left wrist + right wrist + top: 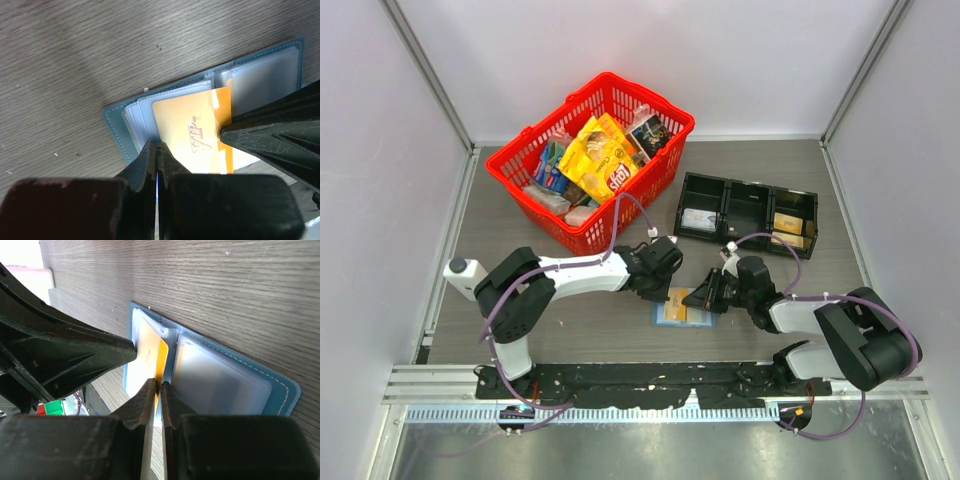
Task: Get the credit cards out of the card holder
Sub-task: Remove the credit card from the card holder.
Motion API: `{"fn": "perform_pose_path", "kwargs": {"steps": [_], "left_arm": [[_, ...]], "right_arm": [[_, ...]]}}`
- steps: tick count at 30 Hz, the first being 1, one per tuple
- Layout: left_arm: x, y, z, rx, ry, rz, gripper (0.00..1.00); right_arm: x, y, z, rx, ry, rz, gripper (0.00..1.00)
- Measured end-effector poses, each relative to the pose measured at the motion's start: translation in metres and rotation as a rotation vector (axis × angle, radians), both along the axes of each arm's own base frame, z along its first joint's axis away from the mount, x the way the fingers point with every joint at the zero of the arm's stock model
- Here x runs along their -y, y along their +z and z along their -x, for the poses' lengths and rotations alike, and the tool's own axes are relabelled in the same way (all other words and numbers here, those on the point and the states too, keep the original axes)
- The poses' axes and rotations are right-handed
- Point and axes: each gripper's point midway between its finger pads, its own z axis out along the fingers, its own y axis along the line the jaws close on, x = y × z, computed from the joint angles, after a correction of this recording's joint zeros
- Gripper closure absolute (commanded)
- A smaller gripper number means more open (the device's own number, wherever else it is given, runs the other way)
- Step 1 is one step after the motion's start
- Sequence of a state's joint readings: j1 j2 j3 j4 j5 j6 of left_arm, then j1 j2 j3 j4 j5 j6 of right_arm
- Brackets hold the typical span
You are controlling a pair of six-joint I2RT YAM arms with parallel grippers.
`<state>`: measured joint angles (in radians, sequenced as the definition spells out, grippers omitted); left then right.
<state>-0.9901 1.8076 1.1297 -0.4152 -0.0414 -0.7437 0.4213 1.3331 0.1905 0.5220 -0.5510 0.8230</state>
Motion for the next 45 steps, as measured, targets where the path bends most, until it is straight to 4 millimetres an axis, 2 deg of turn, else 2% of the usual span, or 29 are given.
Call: {"fn": "perform_pose_path", "kwargs": {"steps": [6,8,9,16,29,33,36,40,42,45], "left_arm": [[0.001,0.0,-0.001,-0.002,-0.001,-0.003,0.99],[0.001,0.0,-0.001,-0.002,0.0,-0.004,1.0],[0.001,0.0,-0.001,-0.002,0.0,-0.004,1.0],[0.0,0.0,-0.001,-0.001,0.001,-0.005,1.0],[0.001,-0.001,-0.002,-0.001,0.003,0.0,1.0],[0.001,0.0,-0.002,0.001,0.004,0.002,0.96],[-0.001,0.003,-0.002,0.003,0.004,0.001,0.89],[-0.004,0.02,-0.003,0.027,-0.005,0.014,0.71],[-0.004,0.037,-0.006,0.054,-0.01,0.035,0.57],[-0.003,0.075,-0.016,0.117,-0.016,0.085,0.38]], "right_arm": [[-0.001,-0.004,0.001,-0.017,0.005,-0.006,0.83],[-0.002,-0.005,0.001,-0.022,0.008,-0.012,0.89],[-0.003,-0.005,0.001,-0.024,0.009,-0.016,0.98],[-0.003,0.001,-0.002,-0.016,0.008,-0.039,0.99],[0.04,0.014,-0.003,-0.002,-0.091,0.037,0.99],[0.048,0.026,-0.005,0.019,-0.117,0.062,0.99],[0.054,0.042,-0.01,0.058,-0.152,0.074,0.99],[0.063,0.067,-0.022,0.12,-0.214,0.081,0.99],[0.067,0.082,-0.028,0.16,-0.254,0.077,0.99],[0.075,0.104,-0.038,0.214,-0.321,0.066,0.99]]}}
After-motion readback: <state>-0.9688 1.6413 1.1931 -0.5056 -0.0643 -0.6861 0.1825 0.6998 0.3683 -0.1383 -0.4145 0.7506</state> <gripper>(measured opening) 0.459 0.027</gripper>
